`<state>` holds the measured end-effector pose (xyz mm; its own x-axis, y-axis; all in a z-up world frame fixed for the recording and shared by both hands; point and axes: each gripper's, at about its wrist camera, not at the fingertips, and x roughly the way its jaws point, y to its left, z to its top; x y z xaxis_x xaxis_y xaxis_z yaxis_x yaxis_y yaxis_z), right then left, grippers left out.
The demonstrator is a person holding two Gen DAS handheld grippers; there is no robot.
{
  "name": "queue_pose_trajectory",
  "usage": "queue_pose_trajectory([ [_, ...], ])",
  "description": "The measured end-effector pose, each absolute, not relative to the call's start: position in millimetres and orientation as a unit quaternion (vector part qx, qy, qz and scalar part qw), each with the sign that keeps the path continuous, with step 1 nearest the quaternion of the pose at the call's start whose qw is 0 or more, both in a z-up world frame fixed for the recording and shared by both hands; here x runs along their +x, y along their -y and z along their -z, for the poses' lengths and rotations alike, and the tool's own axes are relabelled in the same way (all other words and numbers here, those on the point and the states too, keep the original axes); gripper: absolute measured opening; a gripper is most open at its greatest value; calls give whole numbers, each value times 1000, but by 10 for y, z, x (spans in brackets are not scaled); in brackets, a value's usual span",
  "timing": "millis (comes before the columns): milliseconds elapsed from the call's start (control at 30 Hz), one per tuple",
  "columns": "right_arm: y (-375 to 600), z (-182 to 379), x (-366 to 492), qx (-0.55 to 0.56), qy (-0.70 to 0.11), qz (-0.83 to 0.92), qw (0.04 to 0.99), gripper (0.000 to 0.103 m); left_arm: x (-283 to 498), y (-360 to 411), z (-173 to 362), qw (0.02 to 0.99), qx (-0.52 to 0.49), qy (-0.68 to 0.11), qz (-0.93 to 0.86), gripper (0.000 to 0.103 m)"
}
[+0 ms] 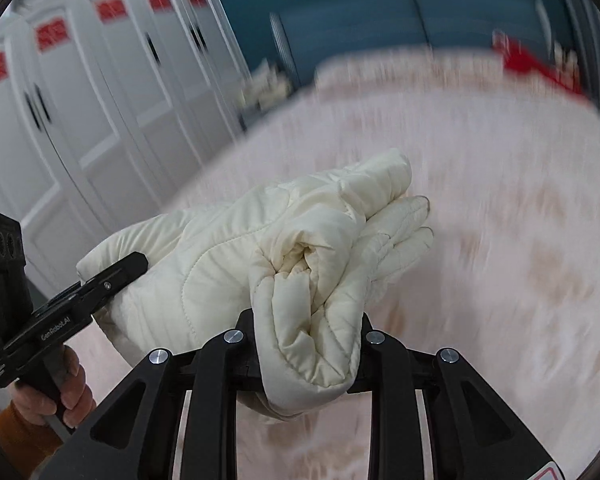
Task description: Fold large clothes
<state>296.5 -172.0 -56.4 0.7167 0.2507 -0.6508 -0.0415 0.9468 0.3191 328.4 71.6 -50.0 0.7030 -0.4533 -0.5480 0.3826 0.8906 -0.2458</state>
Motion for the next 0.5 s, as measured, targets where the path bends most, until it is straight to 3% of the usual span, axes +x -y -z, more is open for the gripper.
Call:
queue_pose_trajectory([
  [133, 1743, 1045, 2729, 182, -396, -94, 895, 30, 2967, -888, 864, 917, -58, -326, 224, 64],
  [233, 1874, 1197, 2596, 249, -416, -107, 868, 46, 2734, -1041, 1061, 900, -82, -368, 219, 70],
  [300, 1921, 1165, 2519, 267, -426, -112, 857, 53, 2696, -1175, 1073, 887, -106, -395, 215, 77],
  [433, 2042, 821, 2293, 283, -418, -102, 857, 55, 2676, -1481, 809, 873, -161, -409, 212, 98],
  [500, 2147, 677, 2315, 295, -409, -84, 860, 65, 2787, -1576, 754, 859, -204, -416, 217, 98],
])
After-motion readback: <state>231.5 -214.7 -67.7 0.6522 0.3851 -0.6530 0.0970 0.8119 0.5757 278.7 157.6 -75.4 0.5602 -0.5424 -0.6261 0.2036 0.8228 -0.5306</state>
